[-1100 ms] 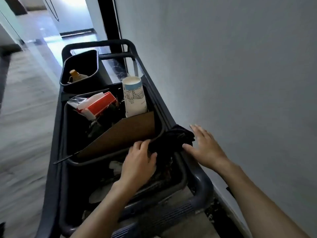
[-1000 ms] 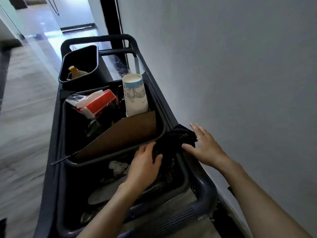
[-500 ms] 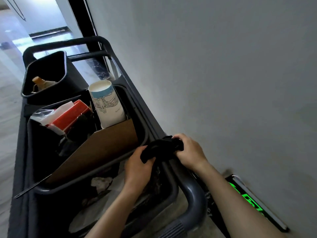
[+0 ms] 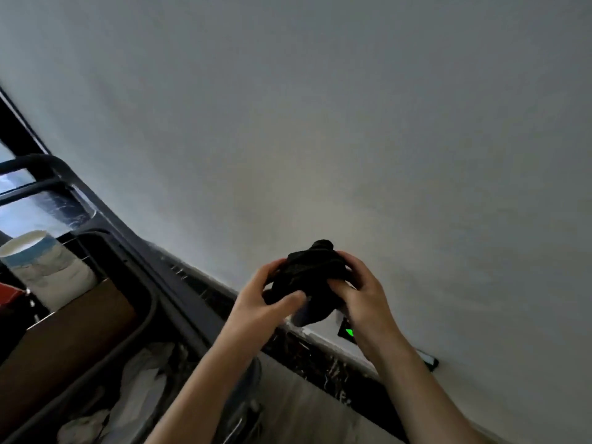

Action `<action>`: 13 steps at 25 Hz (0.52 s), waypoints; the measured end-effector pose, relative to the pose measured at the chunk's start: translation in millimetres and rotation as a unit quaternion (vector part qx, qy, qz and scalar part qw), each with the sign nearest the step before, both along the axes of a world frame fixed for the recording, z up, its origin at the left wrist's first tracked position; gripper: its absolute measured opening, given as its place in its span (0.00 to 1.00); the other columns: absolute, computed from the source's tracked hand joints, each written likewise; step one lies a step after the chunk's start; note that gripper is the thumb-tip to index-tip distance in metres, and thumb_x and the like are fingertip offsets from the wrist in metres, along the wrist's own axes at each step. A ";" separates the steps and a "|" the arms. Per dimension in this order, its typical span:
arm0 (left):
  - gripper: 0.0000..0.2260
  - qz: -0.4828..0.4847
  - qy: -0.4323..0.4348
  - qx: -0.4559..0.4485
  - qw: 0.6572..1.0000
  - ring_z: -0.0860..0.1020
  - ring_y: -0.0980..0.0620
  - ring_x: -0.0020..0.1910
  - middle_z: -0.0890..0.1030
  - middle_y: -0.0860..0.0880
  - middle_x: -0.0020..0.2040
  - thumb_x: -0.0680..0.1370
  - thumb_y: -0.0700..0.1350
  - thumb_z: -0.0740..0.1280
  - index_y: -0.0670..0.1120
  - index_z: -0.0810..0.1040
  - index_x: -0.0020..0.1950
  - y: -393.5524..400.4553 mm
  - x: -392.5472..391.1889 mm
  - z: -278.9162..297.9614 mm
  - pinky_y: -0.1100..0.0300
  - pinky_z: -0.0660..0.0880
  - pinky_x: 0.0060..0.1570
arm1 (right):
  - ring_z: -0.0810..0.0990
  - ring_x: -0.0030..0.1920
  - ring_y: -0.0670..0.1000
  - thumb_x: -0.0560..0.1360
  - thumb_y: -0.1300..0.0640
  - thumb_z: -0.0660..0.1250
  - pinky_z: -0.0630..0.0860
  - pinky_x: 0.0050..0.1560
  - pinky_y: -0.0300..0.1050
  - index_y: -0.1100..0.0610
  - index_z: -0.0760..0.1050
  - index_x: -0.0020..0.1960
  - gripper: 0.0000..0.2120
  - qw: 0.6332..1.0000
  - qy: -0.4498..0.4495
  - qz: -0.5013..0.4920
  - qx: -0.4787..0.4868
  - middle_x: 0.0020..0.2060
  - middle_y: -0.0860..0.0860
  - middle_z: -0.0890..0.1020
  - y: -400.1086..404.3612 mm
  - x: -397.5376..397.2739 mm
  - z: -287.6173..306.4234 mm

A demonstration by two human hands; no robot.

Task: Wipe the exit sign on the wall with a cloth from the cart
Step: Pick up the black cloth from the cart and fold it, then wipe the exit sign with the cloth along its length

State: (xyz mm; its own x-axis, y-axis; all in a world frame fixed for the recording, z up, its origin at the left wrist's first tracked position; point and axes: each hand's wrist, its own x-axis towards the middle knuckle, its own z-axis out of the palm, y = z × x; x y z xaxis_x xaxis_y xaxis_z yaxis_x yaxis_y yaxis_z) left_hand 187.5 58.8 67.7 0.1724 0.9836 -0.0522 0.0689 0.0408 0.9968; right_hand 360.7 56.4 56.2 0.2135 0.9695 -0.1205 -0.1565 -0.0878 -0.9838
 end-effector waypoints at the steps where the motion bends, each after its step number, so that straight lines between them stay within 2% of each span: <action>1: 0.14 -0.026 -0.026 -0.013 0.999 0.83 0.54 0.51 0.85 0.53 0.51 0.75 0.45 0.72 0.57 0.79 0.58 -3.0 21.8 -0.3 0.62 0.80 0.48 | 0.84 0.52 0.50 0.75 0.67 0.66 0.81 0.54 0.53 0.46 0.80 0.56 0.17 1.000 0.008 -0.023 -0.002 0.52 0.50 0.85 -11.5 21.4 -0.9; 3: 0.09 -0.051 -0.049 -0.027 0.997 0.83 0.52 0.51 0.86 0.51 0.51 0.79 0.43 0.67 0.53 0.81 0.57 -8.4 66.0 -7.4 0.63 0.80 0.49 | 0.83 0.54 0.52 0.76 0.65 0.64 0.80 0.54 0.55 0.45 0.79 0.57 0.17 0.997 0.037 -0.074 -0.006 0.53 0.50 0.85 -34.0 61.6 -7.8; 7: 0.11 -0.100 -0.020 -0.043 0.994 0.83 0.53 0.52 0.85 0.47 0.50 0.79 0.39 0.67 0.55 0.83 0.53 -25.0 141.0 -52.7 0.64 0.79 0.50 | 0.83 0.57 0.52 0.79 0.57 0.61 0.81 0.47 0.50 0.44 0.79 0.59 0.14 0.975 0.192 -0.107 -0.032 0.56 0.51 0.85 -67.1 117.2 -50.2; 10: 0.09 -0.109 -0.045 -0.085 0.989 0.83 0.46 0.52 0.85 0.44 0.51 0.79 0.39 0.67 0.51 0.82 0.54 -31.1 184.3 -113.6 0.50 0.81 0.53 | 0.79 0.63 0.58 0.76 0.53 0.62 0.77 0.58 0.55 0.51 0.75 0.66 0.19 0.936 0.335 -0.104 -0.035 0.62 0.58 0.81 -81.8 149.6 -107.6; 11: 0.10 -0.101 -0.043 -0.090 0.990 0.83 0.46 0.51 0.85 0.45 0.50 0.79 0.38 0.67 0.52 0.83 0.53 -30.6 194.8 -138.8 0.48 0.82 0.52 | 0.77 0.64 0.59 0.75 0.51 0.63 0.74 0.61 0.56 0.53 0.74 0.68 0.22 0.928 0.358 -0.096 -0.033 0.64 0.59 0.79 -83.9 157.5 -129.2; 13: 0.12 -0.096 -0.036 -0.089 0.991 0.84 0.47 0.49 0.86 0.48 0.48 0.77 0.37 0.69 0.55 0.84 0.49 -26.8 208.9 -192.1 0.50 0.82 0.48 | 0.78 0.63 0.61 0.71 0.51 0.70 0.75 0.60 0.58 0.54 0.72 0.68 0.26 0.932 0.349 -0.091 -0.029 0.62 0.61 0.80 -83.7 168.1 -178.3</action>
